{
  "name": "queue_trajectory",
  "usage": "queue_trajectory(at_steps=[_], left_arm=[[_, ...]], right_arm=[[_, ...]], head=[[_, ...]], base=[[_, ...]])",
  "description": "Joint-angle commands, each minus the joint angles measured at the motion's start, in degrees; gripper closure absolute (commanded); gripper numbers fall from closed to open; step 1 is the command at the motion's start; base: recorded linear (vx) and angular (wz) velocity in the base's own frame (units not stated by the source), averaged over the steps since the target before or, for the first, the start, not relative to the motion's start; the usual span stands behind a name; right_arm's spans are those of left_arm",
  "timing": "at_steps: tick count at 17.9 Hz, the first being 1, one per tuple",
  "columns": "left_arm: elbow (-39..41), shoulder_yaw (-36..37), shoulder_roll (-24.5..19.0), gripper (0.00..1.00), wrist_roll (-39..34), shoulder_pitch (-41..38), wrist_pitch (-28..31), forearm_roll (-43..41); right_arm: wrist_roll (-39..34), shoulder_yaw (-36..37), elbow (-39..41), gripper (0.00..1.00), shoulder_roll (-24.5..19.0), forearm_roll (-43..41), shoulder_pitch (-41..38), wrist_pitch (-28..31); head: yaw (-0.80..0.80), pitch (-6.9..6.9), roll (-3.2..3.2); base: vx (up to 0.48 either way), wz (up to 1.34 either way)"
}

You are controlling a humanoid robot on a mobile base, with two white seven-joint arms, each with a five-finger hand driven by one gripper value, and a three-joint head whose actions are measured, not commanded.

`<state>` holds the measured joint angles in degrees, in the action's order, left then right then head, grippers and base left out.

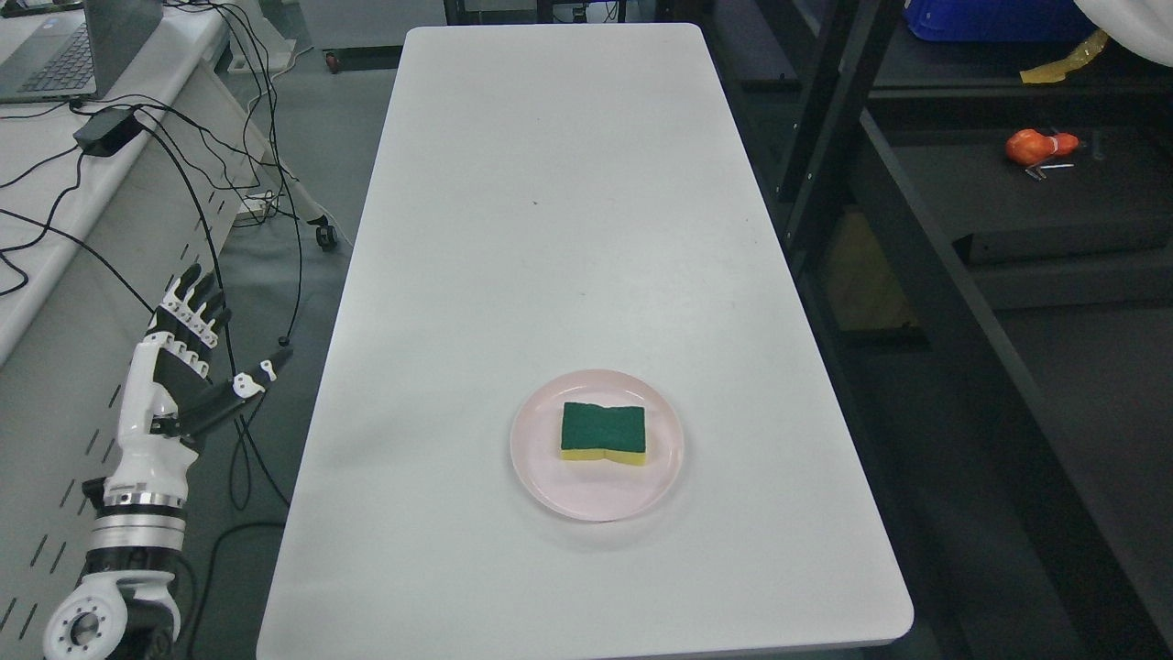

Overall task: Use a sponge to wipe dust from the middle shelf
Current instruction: 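Raise the left hand and reach toward the sponge on the pink plate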

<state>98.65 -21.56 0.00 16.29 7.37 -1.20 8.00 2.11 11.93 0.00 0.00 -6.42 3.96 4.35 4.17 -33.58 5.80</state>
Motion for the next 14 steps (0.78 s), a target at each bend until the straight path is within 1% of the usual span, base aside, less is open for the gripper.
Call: queue_trajectory(at_steps=[1,4,5,6,7,9,10,12,13,14], left_arm=[[0.0,0.4,-1.0,0.01,0.0,0.3,-0.1,0.0],[-1.1,0.6,-1.6,0.01,0.3,0.4,-0.6,-0.2],[-1.7,1.5,-4.8,0.01,0.3,0.5,-1.9,-0.5],[-2.8,3.3,-8.4,0.01,0.3,0.7,-4.3,-1.0],[-4.2,6.2,-12.5,0.01,0.2,0.8,-8.2,-2.5],[-5.1,12.0,-19.0,0.01,0.3,2.5,-14.9,-8.1],[-5.1,13.8,-20.7,0.01,0.3,4.0,-17.3,-10.9],[-5.2,17.9,-23.5,0.01,1.1,8.3,-22.3,-19.1],[-5.4,21.0,-25.1,0.01,3.1,11.5,-25.2,-25.7],[-5.8,23.2,-25.6,0.01,4.7,13.7,-26.9,-29.9]], right_arm=[[0.0,0.0,1.0,0.00,1.0,0.0,0.0,0.0],[0.0,0.0,1.0,0.00,1.0,0.0,0.0,0.0],[0.0,0.0,1.0,0.00,1.0,0.0,0.0,0.0],[0.0,-0.1,1.0,0.00,1.0,0.0,0.0,0.0],[0.0,-0.1,1.0,0.00,1.0,0.0,0.0,0.0],[0.0,0.0,1.0,0.00,1.0,0.0,0.0,0.0],[0.0,-0.1,1.0,0.00,1.0,0.0,0.0,0.0],[0.0,0.0,1.0,0.00,1.0,0.0,0.0,0.0],[0.0,0.0,1.0,0.00,1.0,0.0,0.0,0.0],[0.0,-0.1,1.0,0.00,1.0,0.0,0.0,0.0]], head=[[0.00,0.00,0.00],[0.00,0.00,0.00],[0.00,0.00,0.00],[0.00,0.00,0.00],[0.00,0.00,0.00],[0.00,0.00,0.00],[0.00,0.00,0.00],[0.00,0.00,0.00],[0.00,0.00,0.00],[0.00,0.00,0.00]], base=[[0.000,0.00],[0.000,0.00],[0.000,0.00],[0.000,0.00],[0.000,0.00],[0.000,0.00],[0.000,0.00],[0.000,0.00],[0.000,0.00],[0.000,0.00]])
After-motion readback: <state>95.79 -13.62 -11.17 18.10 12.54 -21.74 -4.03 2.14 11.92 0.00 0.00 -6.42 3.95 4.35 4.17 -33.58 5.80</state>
